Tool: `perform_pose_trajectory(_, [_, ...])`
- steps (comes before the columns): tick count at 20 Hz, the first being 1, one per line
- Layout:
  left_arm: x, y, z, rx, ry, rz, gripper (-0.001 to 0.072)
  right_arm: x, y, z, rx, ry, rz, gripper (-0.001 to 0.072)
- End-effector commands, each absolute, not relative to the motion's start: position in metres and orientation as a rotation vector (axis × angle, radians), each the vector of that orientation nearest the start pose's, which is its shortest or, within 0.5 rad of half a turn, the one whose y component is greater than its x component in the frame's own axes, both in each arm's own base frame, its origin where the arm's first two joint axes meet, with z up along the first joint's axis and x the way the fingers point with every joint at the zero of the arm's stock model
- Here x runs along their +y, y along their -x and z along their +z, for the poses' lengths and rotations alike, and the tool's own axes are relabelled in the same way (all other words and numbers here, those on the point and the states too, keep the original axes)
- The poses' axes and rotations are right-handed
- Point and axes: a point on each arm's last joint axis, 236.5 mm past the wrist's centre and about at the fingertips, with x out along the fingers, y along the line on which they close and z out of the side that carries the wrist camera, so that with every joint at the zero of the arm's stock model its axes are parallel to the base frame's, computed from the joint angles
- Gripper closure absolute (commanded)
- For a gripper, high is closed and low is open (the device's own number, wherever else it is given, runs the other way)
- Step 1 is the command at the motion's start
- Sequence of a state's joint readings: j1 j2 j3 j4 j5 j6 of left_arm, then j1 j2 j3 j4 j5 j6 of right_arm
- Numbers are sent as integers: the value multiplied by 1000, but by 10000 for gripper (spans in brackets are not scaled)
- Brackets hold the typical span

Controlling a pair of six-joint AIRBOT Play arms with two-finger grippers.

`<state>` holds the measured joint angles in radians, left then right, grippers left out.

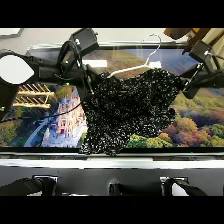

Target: Fold the clothes and pants, and hang the long-sleeved shirts on hangers.

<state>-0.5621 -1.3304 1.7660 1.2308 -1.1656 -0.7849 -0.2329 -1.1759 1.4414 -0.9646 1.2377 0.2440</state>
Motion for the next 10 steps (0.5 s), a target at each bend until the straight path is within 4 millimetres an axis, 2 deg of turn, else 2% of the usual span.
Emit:
perform_pose_trajectory(1, [-313,-360,241,441,-674,-1051,688,39,-422,197,517,643,726,289])
perform_pose_trajectory(3, [-313,-359,241,442,-675,-1052,688,47,-421,196,512,611,756,290])
perform_pose_trajectory(6, [-313,-360,241,441,-674,-1052,688,59,-413,176,568,539,853,290])
perform_pose_trajectory(9, [-313,-360,241,441,-674,-1052,688,62,-416,164,589,503,884,294])
perform_pose_trajectory(10, [-313,-360,241,441,-674,-1051,688,62,-417,163,591,502,884,336])
